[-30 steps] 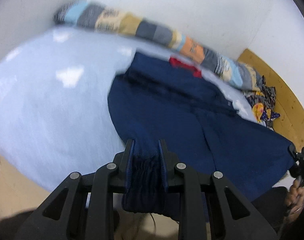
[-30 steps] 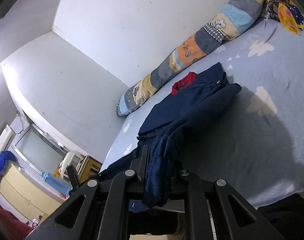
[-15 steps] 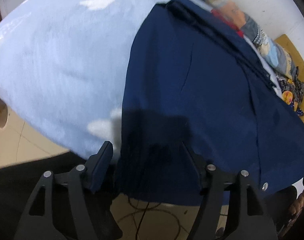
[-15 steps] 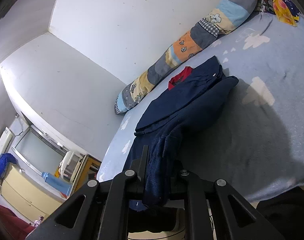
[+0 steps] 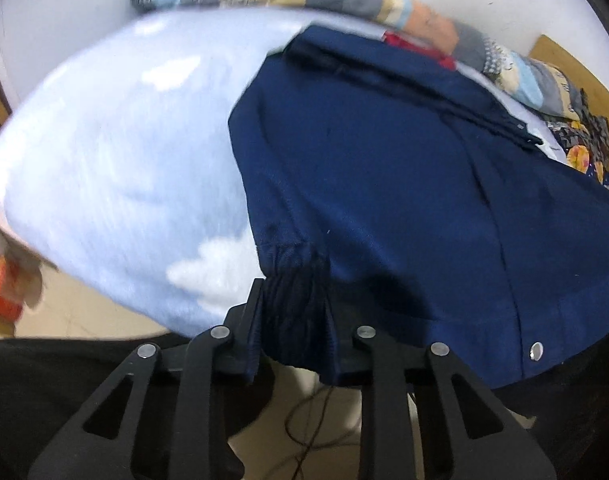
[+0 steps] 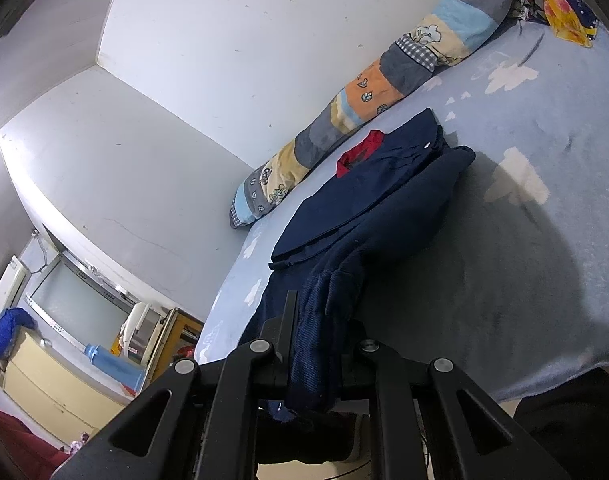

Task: Fold large clothes
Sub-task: 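Lift the held hem with both tools and carry it toward the collar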

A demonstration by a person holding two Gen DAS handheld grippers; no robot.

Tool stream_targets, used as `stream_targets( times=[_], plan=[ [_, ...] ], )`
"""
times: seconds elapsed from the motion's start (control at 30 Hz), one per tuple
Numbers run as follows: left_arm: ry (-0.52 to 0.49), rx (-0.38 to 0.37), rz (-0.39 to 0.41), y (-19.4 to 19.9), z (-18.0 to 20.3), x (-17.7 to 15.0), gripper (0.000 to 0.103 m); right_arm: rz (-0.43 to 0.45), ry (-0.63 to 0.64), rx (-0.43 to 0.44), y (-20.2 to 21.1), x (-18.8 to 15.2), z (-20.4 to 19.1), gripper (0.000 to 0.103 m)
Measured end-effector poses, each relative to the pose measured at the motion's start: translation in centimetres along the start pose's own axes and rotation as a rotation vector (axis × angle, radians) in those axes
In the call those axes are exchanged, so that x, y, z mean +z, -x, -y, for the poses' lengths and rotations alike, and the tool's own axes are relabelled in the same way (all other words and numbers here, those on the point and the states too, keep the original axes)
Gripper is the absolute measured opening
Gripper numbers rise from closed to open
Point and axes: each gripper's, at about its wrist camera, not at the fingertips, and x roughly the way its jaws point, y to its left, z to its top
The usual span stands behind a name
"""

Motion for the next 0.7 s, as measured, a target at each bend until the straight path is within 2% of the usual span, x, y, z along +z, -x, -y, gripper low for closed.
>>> stream_targets(
  times=[0.17, 0.27, 0.37, 0.53, 0.7],
  plan=[
    [-0.034, -0.022, 0.152, 3.0, 0.6, 1.6, 0.021, -0.001, 0.007, -0.001, 0.1, 0.1, -0.2, 0.012],
    [-0.037, -0.073, 0.241, 5.0, 0.5, 2.8, 0.021, -0.004, 0.023, 0.005, 0.2, 0.4, -0.7, 0.012],
    [-0.013, -0.123, 0.283, 6.3, -0.2, 5.3, 0.021, 0.002, 0.028, 0.024, 0.3, 1.2, -1.2, 0.012],
    [0.019, -0.165, 0.336, 7.5, -0.9, 10.2, 0.021, 0.04, 0.014, 0.067, 0.6, 3.8, -1.9, 0.012],
    [0.037, -0.174, 0.379, 8.4, -1.2, 14.6, 0.021, 0.084, 0.024, 0.081, 0.6, 7.1, -3.3, 0.012]
  ],
)
